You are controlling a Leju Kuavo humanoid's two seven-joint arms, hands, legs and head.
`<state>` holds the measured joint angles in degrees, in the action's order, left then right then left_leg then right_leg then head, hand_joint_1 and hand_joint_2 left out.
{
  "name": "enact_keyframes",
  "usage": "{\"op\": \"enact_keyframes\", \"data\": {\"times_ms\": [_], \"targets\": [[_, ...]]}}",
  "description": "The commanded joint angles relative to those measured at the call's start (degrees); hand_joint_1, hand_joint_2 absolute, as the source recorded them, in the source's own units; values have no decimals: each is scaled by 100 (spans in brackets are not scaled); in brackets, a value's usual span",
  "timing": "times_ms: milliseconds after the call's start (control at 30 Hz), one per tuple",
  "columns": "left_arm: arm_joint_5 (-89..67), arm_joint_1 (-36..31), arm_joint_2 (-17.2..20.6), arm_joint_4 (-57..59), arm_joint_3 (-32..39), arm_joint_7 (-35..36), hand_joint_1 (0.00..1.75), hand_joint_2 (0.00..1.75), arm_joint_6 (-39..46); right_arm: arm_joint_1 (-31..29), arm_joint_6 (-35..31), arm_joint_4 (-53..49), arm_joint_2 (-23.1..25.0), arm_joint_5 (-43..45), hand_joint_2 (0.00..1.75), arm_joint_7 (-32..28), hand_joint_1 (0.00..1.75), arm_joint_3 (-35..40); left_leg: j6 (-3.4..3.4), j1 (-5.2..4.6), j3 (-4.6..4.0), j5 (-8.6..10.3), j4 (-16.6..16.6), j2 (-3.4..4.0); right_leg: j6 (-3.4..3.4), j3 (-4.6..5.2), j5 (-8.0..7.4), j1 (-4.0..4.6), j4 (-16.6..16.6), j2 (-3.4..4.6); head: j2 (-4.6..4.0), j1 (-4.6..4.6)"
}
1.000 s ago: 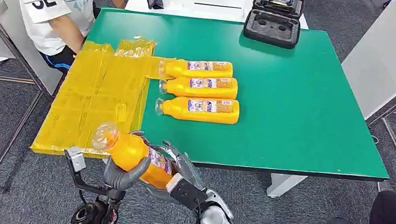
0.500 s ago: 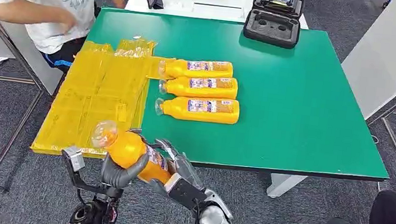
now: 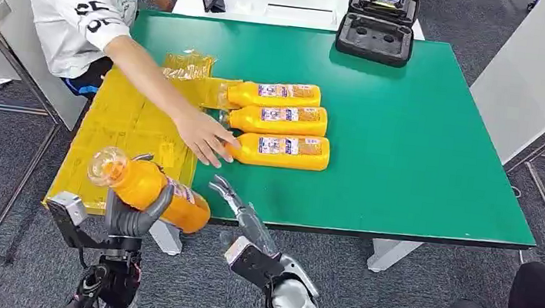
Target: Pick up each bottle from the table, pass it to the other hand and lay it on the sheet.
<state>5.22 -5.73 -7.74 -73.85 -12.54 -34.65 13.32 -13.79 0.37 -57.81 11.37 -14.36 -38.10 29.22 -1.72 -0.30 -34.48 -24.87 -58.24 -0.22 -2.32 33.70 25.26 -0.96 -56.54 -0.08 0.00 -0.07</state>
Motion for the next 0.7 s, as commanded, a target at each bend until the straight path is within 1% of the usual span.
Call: {"op": "enact_keyframes", "data": {"times_ms": [33, 67, 133, 167, 233, 267, 333, 467, 567, 600, 633, 700], "targets": [[-462, -677, 352, 36, 710, -75, 175, 175, 592, -141, 111, -266, -156, 136, 0, 2, 0, 403, 14, 10, 7, -1, -2, 1, 13, -8, 1, 10, -1, -1, 0, 0], [-710, -764, 396, 23, 734, -121, 171, 175, 822, -132, 124, -281, -150, 167, 0, 6, 0, 406, 10, 9, 2, 0, -1, 1, 9, -2, -1, 9, 0, 0, 0, 0], [-1226, -1044, 543, 102, 741, -53, 171, 175, 1074, -102, 154, -360, -184, 209, 0, 23, 0, 468, 13, 11, 9, -1, -1, -1, 12, -9, 1, 11, 0, -2, 0, 0], [-1527, -1263, 680, 223, 721, 52, 175, 175, 1163, -68, 149, -424, -202, 236, 0, 24, 0, 472, 10, 11, 2, 2, -2, -5, 9, -4, 0, 11, -1, -7, 0, -2], [-2215, -1638, 931, 569, 586, 233, 175, 175, 1357, -5, 156, -541, -233, 307, 0, 23, 0, 448, 14, 17, 6, 3, -3, -11, 11, -10, 1, 18, 0, -12, 0, 0], [-2826, -1915, 1117, 834, 438, 448, 175, 175, 1422, 41, 142, -638, -258, 328, 0, 20, 0, 421, 13, 15, 0, 10, -3, -16, 9, -5, 1, 16, -2, -17, 0, 0], [-3206, -2205, 1276, 1163, 356, 708, 175, 175, 1265, 75, 174, -704, -270, 399, 0, 28, 0, 379, 13, 13, 6, 10, 0, -15, 10, -10, 1, 14, -1, -17, 0, 0], [-3206, -2243, 1253, 1290, 382, 670, 175, 175, 1228, 70, 178, -699, -266, 404, 0, 30, 0, 375, 17, 16, 19, 7, 2, -9, 12, -24, 2, 17, 4, -10, 0, 0], [-4303, -2664, 1566, 1710, -46, 1157, 175, 175, 1242, 26, 237, -635, -237, 468, 0, 36, 0, 342, 12, 11, 9, 8, 1, -5, 22, -9, -9, 12, -1, -6, 0, 0], [-4690, -2845, 1687, 1962, -219, 1333, 175, 175, 1116, 38, 261, -611, -214, 498, 0, 39, 0, 308, 18, 18, 17, 5, 0, -11, 27, -19, -5, 19, 0, -13, 0, -2], [-4785, -2967, 1729, 2096, -263, 1394, 175, 175, 956, 53, 284, -591, -197, 514, 0, 31, 0, 282, 18, 17, 17, 6, -1, -16, 27, -19, -3, 18, -2, -19, 0, -2], [-5239, -3219, 1934, 2446, -511, 1588, 175, 175, 687, 74, 339, -542, -178, 527, 0, 0, 0, 249, 13, 14, 2, 11, -3, -13, 23, -2, -9, 15, -3, -15, 0, 2]]}}
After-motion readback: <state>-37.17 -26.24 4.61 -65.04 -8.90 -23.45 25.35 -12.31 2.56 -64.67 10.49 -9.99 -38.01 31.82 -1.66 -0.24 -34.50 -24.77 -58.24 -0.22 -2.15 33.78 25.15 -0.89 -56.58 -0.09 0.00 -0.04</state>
